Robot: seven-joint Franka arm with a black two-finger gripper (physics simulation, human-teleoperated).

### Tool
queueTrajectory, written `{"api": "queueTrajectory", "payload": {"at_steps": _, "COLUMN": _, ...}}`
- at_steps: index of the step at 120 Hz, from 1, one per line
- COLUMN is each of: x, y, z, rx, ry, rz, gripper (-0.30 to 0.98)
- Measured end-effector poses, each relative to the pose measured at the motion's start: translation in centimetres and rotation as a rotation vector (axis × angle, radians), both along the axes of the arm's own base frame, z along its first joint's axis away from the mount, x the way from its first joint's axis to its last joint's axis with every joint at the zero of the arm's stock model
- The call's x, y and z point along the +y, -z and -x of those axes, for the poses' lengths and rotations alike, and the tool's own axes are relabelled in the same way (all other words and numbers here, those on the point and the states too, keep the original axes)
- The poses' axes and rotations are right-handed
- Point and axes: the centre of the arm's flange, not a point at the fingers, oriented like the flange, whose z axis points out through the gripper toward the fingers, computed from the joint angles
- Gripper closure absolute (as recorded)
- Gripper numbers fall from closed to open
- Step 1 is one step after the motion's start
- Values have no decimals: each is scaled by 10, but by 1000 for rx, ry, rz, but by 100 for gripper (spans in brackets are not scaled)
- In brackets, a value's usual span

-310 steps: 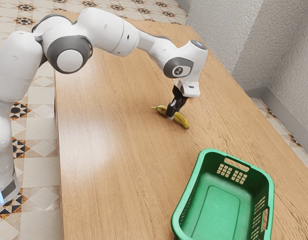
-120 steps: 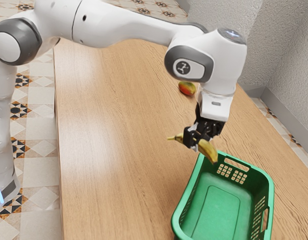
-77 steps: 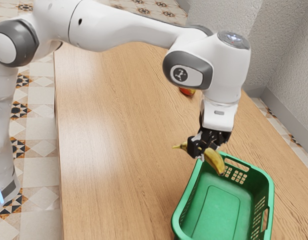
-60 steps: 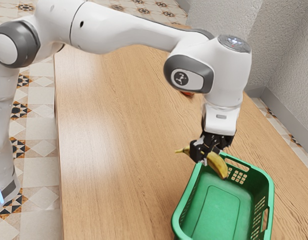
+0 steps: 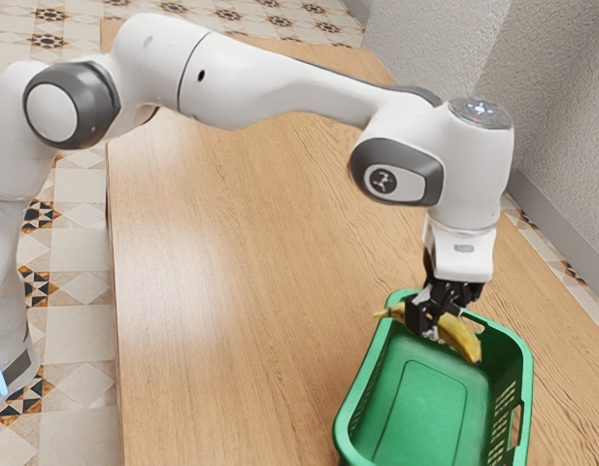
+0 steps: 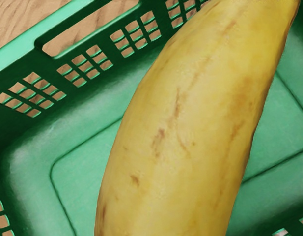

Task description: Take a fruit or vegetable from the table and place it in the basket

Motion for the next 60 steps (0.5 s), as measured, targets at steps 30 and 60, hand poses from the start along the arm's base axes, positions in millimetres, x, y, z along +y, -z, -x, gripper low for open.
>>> {"api": "queueTrajectory", "payload": {"at_steps": 30, "x": -4, "y": 0, "z": 1, "rx": -14, "ry": 1, "rz": -11, "gripper": 10}}
{"api": "queueTrajectory", "payload": {"at_steps": 60, "x": 4, "y": -4, "z": -1, "rx": -19, "ry": -16, "rz": -18, "gripper": 2}}
